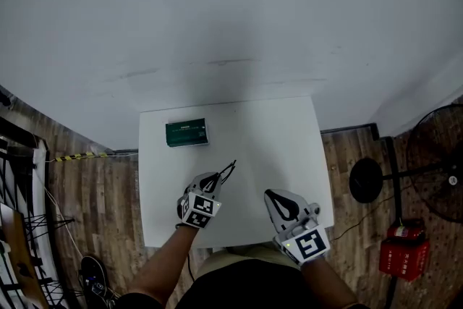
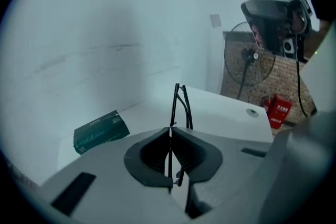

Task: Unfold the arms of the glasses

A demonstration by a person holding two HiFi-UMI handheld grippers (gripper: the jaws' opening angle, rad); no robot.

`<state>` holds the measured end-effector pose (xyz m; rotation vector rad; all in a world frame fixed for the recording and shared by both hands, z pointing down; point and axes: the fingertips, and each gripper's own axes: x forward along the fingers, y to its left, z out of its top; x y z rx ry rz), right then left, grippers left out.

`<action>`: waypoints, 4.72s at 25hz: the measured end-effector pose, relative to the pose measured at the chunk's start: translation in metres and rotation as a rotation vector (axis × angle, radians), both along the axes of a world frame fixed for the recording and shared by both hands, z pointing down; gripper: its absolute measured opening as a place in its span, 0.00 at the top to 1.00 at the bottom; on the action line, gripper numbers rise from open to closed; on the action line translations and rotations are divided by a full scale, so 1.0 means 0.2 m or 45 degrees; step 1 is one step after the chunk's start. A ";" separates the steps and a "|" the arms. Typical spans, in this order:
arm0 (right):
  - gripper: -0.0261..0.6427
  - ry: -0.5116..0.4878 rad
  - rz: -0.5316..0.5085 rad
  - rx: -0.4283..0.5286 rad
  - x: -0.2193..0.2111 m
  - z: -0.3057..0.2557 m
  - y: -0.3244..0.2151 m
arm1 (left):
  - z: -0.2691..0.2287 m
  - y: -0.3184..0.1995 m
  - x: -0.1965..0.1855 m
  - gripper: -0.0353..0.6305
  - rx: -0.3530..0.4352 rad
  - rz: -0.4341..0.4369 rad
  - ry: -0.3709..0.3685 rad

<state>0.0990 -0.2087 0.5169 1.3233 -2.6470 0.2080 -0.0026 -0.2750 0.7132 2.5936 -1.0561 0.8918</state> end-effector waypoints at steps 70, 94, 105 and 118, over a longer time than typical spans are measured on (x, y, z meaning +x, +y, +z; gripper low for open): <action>0.92 0.347 -0.320 0.219 -0.67 -0.30 0.72 | -1.56 0.90 -0.32 0.92 0.436 0.015 0.960; 0.91 0.376 -0.299 0.347 -0.43 -0.57 0.77 | -1.41 0.76 -0.41 0.92 0.447 -0.075 0.840; 0.90 0.296 -0.240 0.431 -0.43 -0.70 0.74 | -1.35 0.77 -0.46 0.92 0.441 -0.077 0.796; 0.89 0.387 -0.311 0.398 -0.46 -0.67 0.76 | -1.28 0.76 -0.50 0.92 0.402 -0.095 0.785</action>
